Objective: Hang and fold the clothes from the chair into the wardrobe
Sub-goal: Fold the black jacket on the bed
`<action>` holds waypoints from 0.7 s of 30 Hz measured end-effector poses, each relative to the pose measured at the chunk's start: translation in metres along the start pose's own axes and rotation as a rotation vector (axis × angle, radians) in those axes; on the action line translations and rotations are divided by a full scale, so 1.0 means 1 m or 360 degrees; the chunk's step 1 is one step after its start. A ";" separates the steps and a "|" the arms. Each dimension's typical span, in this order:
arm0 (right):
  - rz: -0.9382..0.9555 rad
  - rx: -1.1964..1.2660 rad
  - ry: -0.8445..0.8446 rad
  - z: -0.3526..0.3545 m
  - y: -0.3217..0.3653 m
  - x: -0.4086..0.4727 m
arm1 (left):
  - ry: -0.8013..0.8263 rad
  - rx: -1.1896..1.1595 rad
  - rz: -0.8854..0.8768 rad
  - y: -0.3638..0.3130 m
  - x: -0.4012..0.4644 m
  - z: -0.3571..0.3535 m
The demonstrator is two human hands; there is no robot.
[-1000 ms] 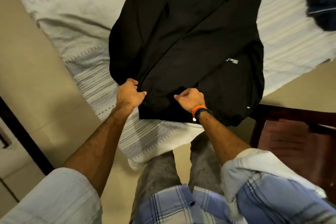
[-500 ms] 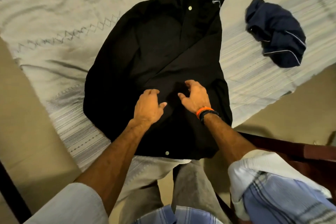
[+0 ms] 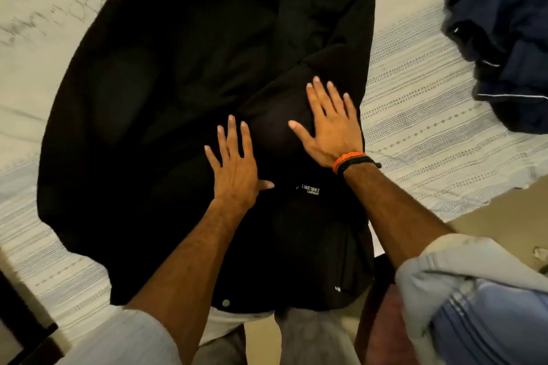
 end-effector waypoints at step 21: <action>-0.0166 0.0419 -0.0057 0.018 0.043 0.001 | -0.0153 -0.0267 -0.0091 0.024 -0.006 0.031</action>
Point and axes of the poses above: each hand's wrist, its own x-axis towards the middle knuckle, its own z-axis out of the back of the hand, y = z × x, the point moved 2 cm from there along x, towards the middle knuckle, and after that the axes turned 15 degrees about x, right-handed, at the moved point
